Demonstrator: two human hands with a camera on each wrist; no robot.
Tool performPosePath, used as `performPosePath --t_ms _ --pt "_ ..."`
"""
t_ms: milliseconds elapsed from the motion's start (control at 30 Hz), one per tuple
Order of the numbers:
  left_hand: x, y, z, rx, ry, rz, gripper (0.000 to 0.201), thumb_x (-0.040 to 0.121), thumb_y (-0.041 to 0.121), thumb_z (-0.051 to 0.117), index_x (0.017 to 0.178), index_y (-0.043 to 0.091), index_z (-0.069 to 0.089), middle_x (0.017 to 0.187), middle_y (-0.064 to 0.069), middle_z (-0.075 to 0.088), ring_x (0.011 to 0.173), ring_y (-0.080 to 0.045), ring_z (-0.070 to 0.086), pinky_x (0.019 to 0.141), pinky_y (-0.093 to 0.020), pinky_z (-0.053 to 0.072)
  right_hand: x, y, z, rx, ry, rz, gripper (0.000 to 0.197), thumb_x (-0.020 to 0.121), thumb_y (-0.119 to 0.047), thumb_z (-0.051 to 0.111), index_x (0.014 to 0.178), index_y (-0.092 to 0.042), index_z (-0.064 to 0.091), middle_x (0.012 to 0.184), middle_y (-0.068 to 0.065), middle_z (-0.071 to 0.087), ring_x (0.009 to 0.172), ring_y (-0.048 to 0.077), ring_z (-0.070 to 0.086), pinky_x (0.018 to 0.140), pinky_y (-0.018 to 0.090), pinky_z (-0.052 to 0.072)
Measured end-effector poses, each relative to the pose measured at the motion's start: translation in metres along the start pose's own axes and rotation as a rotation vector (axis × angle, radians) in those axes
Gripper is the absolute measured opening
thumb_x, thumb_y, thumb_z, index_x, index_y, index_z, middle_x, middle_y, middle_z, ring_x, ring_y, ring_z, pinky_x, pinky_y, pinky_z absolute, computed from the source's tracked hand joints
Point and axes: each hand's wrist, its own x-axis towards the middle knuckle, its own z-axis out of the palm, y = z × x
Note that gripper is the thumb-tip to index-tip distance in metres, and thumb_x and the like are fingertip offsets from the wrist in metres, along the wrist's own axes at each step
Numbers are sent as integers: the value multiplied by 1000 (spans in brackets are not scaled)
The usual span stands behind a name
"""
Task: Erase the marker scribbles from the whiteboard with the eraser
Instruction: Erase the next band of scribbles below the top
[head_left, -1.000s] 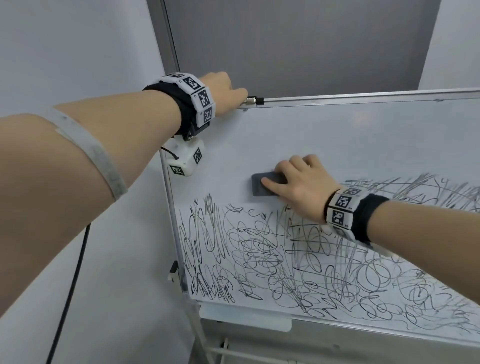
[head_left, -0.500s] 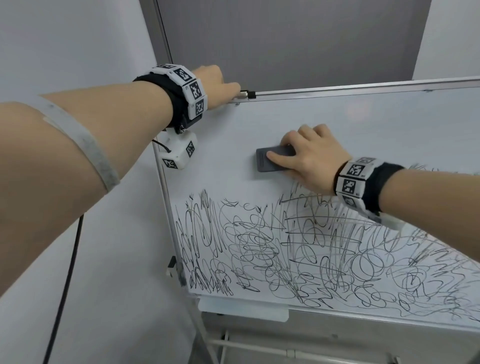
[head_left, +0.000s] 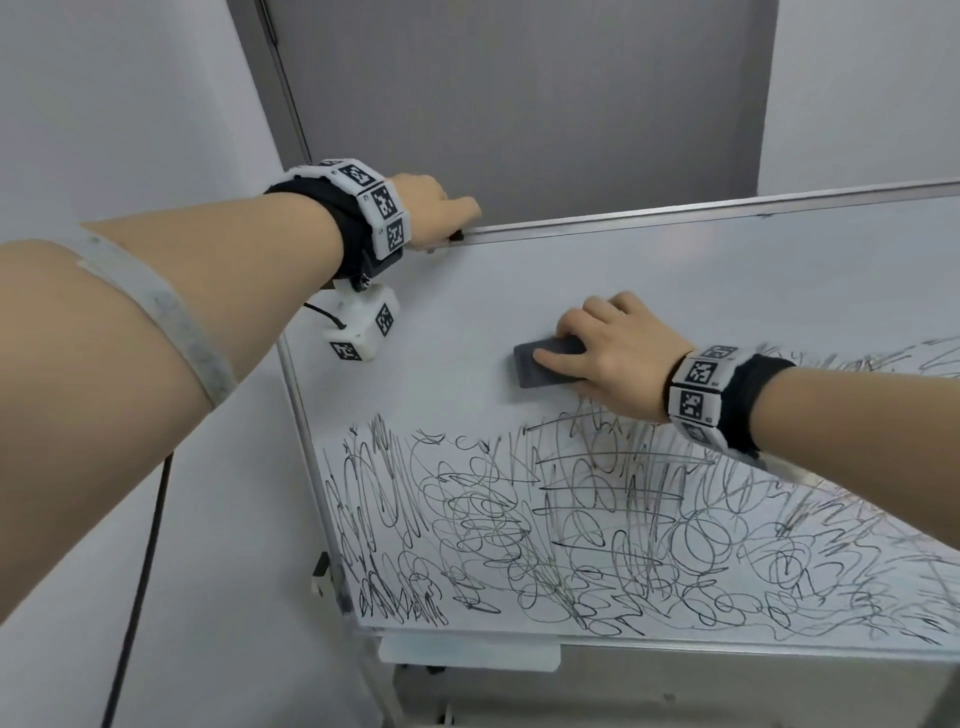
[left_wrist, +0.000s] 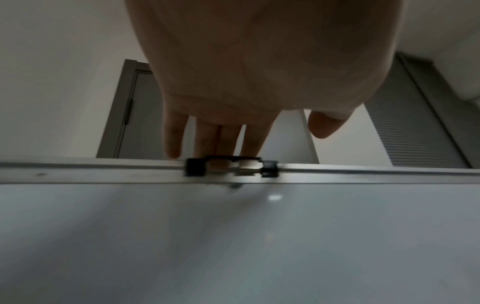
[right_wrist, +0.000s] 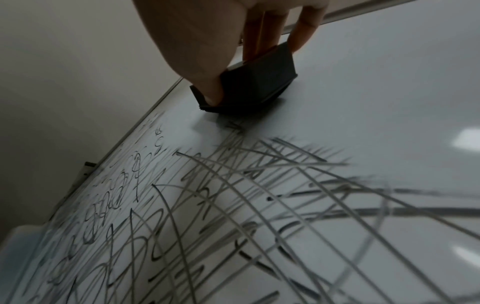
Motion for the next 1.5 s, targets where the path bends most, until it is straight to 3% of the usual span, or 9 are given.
performPosePath --t_ms 100,233,400,533,633,800,1033,1233,1500 --pt "3 29 -3 -85 49 98 53 90 56 34 73 8 51 77 -12 59 73 -31 52 64 -31 40 -8 2 -5 29 12 28 42 84 -34 57 124 -24 64 107 12 58 90 33 53 77 44 41" --pt "11 67 10 -134 39 275 60 79 60 33 107 17 63 103 -2 65 99 -27 57 91 -39 47 -24 -15 16 53 20 51 45 79 -29 70 123 -24 63 103 11 57 87 31 51 74 42 41" --pt "22 80 27 -150 73 320 36 90 50 44 78 18 56 69 2 52 69 -22 50 62 -30 38 -45 -18 38 -5 -86 -97 51 75 -24 69 125 -28 61 104 9 58 89 30 51 74 42 42" --pt "27 78 18 -132 91 276 43 87 51 50 80 12 66 64 -2 45 61 -24 41 56 -28 34 -25 20 10 -1 -3 93 43 84 -26 57 126 -25 61 109 13 57 90 32 50 76 44 40" --pt "29 83 18 -100 108 260 39 82 52 53 73 15 60 62 -5 37 61 -23 34 57 -29 30 -22 24 6 28 20 152 43 85 -31 52 127 -26 61 109 12 55 90 31 48 75 43 37" --pt "26 92 16 -108 87 306 47 81 46 56 59 17 26 57 -4 22 58 -23 21 52 -29 17 -54 0 35 -17 -115 -80 49 77 -20 72 124 -29 61 103 9 57 87 30 48 76 44 41" --pt "27 92 19 -64 141 312 47 82 44 55 57 16 27 55 -3 23 53 -23 21 49 -27 17 -36 34 2 24 -2 164 41 85 -30 63 126 -28 61 109 10 56 90 31 48 78 43 37" --pt "30 95 23 -45 190 309 49 84 42 54 57 17 21 55 -3 19 53 -23 17 50 -29 14 -81 3 38 2 -169 -43 43 79 -23 67 121 -30 61 104 7 57 88 30 50 77 44 40" --pt "48 111 22 141 215 269 55 84 58 45 59 10 37 55 -5 42 49 -24 38 51 -28 28 -75 32 18 87 16 179 39 87 -30 65 126 -27 62 109 11 56 89 31 49 79 44 38"
